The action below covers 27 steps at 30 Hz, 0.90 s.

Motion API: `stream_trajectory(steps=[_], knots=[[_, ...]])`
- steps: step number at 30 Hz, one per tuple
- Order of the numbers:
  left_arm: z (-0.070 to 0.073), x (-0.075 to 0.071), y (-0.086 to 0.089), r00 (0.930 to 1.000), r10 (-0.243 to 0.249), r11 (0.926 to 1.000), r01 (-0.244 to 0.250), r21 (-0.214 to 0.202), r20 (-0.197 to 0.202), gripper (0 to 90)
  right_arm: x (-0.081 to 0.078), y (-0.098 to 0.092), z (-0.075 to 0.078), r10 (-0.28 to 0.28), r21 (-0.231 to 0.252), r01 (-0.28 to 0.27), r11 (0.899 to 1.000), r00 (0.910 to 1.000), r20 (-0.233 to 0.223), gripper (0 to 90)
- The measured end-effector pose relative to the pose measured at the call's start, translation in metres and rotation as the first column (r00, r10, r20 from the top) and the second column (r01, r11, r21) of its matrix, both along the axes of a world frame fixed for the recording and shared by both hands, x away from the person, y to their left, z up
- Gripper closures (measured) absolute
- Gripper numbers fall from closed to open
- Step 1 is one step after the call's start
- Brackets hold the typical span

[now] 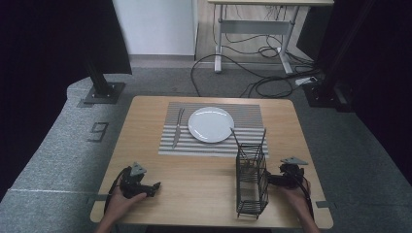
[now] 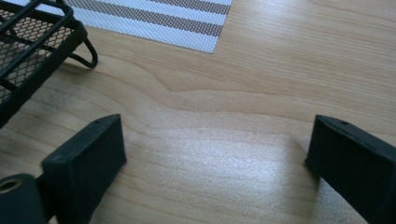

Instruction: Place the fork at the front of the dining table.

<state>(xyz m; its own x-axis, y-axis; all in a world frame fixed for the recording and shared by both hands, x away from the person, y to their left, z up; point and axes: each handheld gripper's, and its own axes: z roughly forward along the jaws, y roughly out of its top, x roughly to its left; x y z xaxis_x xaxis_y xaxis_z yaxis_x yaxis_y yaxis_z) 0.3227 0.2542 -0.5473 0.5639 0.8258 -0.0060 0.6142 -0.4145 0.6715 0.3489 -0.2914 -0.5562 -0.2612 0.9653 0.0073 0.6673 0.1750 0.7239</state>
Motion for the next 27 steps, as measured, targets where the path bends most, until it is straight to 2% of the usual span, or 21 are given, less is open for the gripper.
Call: stream_trajectory(steps=[4,7,11,14,19,22,27], knots=[[0.000,0.000,0.000,1.0000,0.000,1.0000,0.000,0.000,0.000,4.9,-0.003,0.002,0.002,-0.026,0.003,0.026,1.000,0.9996,0.005,12.8],[0.000,0.000,0.000,1.0000,-0.001,1.0000,0.001,0.000,-0.001,4.9,-0.004,0.002,0.004,-0.032,0.019,0.033,0.999,0.9994,-0.009,13.2],[0.000,0.000,0.000,1.0000,0.000,1.0000,0.000,0.000,0.000,4.8,-0.007,-0.002,0.010,-0.035,0.044,0.035,0.998,0.9994,0.007,13.2],[0.000,-0.001,0.000,1.0000,0.005,1.0000,-0.005,0.000,0.000,4.8,-0.010,-0.006,0.019,-0.031,0.083,0.028,0.996,0.9988,0.036,13.2],[0.000,-0.001,0.000,1.0000,0.006,1.0000,-0.006,0.000,0.001,4.9,-0.016,-0.005,0.038,0.007,0.092,-0.015,0.996,0.9959,0.090,14.0],[0.000,-0.001,0.000,1.0000,0.001,1.0000,-0.001,0.000,0.000,4.9,-0.023,-0.004,0.055,0.015,0.109,-0.031,0.994,0.9893,0.145,19.4],[0.000,-0.001,0.000,1.0000,-0.004,1.0000,0.004,0.000,-0.001,4.6,-0.026,0.001,0.076,0.021,0.132,-0.048,0.990,0.9802,0.197,21.6]])
